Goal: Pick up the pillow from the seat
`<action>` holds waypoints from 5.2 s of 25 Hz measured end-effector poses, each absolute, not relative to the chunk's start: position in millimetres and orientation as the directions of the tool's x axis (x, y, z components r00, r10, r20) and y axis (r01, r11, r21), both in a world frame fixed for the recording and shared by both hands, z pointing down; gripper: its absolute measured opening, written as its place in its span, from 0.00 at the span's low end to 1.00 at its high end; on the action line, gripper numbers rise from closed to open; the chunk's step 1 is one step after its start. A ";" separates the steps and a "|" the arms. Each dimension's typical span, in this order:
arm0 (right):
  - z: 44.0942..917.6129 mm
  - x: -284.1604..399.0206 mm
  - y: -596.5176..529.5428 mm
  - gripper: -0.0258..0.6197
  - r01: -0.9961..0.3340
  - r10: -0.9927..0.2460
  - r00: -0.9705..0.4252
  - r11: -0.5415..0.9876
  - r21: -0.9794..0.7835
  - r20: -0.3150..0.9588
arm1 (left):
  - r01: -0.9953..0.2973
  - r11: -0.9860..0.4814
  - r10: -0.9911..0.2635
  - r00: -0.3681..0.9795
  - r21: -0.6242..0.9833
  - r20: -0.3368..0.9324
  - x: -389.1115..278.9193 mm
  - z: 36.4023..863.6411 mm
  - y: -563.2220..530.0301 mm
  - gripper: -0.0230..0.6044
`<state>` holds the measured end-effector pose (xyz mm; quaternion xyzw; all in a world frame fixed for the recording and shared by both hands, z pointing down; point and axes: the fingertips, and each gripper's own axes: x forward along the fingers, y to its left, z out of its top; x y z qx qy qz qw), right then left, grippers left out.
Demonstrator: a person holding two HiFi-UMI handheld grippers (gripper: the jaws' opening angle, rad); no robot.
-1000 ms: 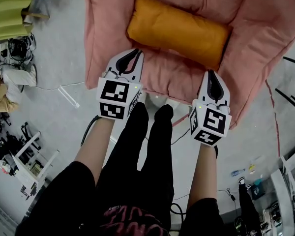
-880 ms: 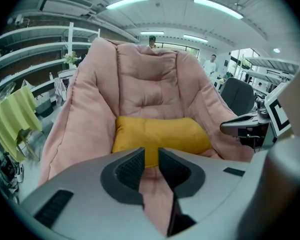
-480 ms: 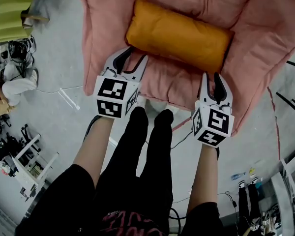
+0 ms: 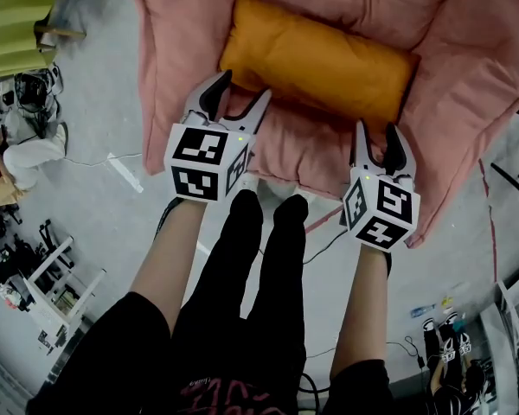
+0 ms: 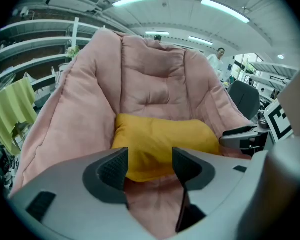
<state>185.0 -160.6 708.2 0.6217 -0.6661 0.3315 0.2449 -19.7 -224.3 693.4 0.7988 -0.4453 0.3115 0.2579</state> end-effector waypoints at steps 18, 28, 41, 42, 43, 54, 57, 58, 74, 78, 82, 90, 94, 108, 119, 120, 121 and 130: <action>746.8 198.7 -191.9 0.44 -0.989 -0.632 -0.096 -0.025 -0.144 0.769 | -0.865 -0.496 -0.567 0.386 0.073 0.728 -2.7 723.7 -257.2 0.52; 767.1 199.7 -190.6 0.45 -0.986 -0.544 -0.130 -0.015 -0.164 0.829 | -0.861 -0.506 -0.517 0.358 0.060 0.778 4.0 740.9 -256.6 0.52; 795.0 196.1 -195.2 0.45 -0.990 -0.487 -0.118 -0.014 -0.144 0.865 | -0.850 -0.526 -0.475 0.317 0.024 0.821 10.9 772.4 -261.2 0.52; 796.3 197.0 -196.0 0.45 -0.990 -0.487 -0.113 -0.014 -0.137 0.866 | -0.849 -0.528 -0.476 0.316 0.021 0.821 12.6 773.5 -261.7 0.52; 797.9 197.5 -196.4 0.45 -0.991 -0.487 -0.107 -0.013 -0.129 0.867 | -0.848 -0.530 -0.477 0.316 0.018 0.820 14.1 774.9 -261.7 0.51; 805.6 184.8 -196.2 0.38 -0.997 -0.484 -0.060 -0.008 -0.073 0.873 | -0.840 -0.543 -0.468 0.319 0.016 0.824 11.4 782.7 -256.9 0.43; 802.6 184.6 -195.1 0.33 -0.998 -0.487 -0.055 -0.006 -0.067 0.872 | -0.835 -0.549 -0.457 0.327 0.027 0.827 13.8 780.0 -254.1 0.39; 801.8 184.6 -195.9 0.32 -0.998 -0.488 -0.056 -0.005 -0.067 0.871 | -0.834 -0.552 -0.455 0.331 0.030 0.827 14.5 779.3 -254.3 0.37; 777.3 181.6 -190.7 0.20 -0.999 -0.567 -0.036 -0.005 -0.047 0.823 | -0.834 -0.550 -0.514 0.387 0.052 0.766 10.3 754.6 -248.2 0.19; 766.9 185.6 -189.7 0.18 -0.999 -0.590 -0.026 -0.014 -0.043 0.807 | -0.834 -0.550 -0.552 0.405 0.047 0.729 12.7 740.0 -247.6 0.18; 758.8 188.0 -189.0 0.18 -0.998 -0.604 -0.024 -0.026 -0.050 0.797 | -0.830 -0.556 -0.582 0.429 0.048 0.691 13.3 726.4 -246.8 0.17; 756.4 189.9 -188.7 0.16 -0.999 -0.614 -0.021 -0.026 -0.047 0.789 | -0.826 -0.561 -0.590 0.443 0.051 0.675 12.6 723.1 -245.2 0.15; 752.4 190.9 -187.3 0.16 -0.998 -0.628 -0.017 -0.038 -0.053 0.778 | -0.823 -0.567 -0.605 0.454 0.047 0.653 12.2 716.3 -246.0 0.15; 728.8 193.9 -182.8 0.16 -0.996 -0.663 -0.010 -0.058 -0.065 0.748 | -0.814 -0.579 -0.647 0.492 0.045 0.583 13.1 683.3 -243.5 0.14; 763.1 194.2 -177.3 0.20 -0.997 -0.569 -0.038 -0.035 -0.070 0.821 | -0.821 -0.564 -0.552 0.452 0.086 0.701 5.8 728.3 -233.7 0.16; 766.7 194.7 -178.6 0.22 -0.997 -0.561 -0.041 -0.035 -0.073 0.827 | -0.821 -0.565 -0.543 0.446 0.084 0.712 5.9 731.9 -235.5 0.18; 769.4 195.6 -180.2 0.23 -0.996 -0.554 -0.044 -0.037 -0.077 0.831 | -0.820 -0.566 -0.535 0.440 0.081 0.721 6.4 734.9 -237.6 0.20; 796.6 197.6 -187.5 0.33 -0.996 -0.466 -0.058 -0.032 -0.082 0.883 | -0.834 -0.551 -0.504 0.353 0.021 0.788 5.7 761.0 -247.4 0.39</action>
